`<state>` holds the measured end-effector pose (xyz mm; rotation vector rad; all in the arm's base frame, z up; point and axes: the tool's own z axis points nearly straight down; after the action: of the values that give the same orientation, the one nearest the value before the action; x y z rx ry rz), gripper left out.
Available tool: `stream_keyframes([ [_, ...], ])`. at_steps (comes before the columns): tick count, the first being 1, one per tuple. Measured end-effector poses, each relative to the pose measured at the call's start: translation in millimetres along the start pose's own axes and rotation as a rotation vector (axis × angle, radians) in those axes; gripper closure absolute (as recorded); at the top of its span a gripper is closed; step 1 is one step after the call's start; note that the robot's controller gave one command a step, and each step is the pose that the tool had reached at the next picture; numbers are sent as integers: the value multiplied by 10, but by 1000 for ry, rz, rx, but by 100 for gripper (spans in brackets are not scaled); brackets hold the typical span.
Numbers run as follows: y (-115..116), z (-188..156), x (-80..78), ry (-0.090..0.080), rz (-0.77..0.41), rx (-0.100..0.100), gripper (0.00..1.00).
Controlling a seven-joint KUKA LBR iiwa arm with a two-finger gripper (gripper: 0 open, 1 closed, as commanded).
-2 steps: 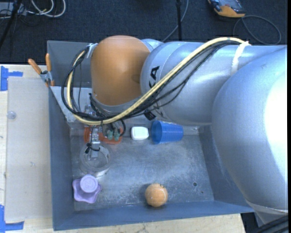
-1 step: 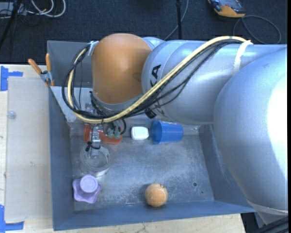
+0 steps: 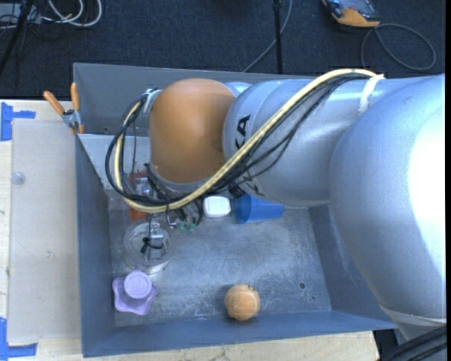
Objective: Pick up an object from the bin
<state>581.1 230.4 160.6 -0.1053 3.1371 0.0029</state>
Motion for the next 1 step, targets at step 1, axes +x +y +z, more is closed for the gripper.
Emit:
stream_keyframes([
  [1, -73, 729, 301, 6, -91, 3, 100],
])
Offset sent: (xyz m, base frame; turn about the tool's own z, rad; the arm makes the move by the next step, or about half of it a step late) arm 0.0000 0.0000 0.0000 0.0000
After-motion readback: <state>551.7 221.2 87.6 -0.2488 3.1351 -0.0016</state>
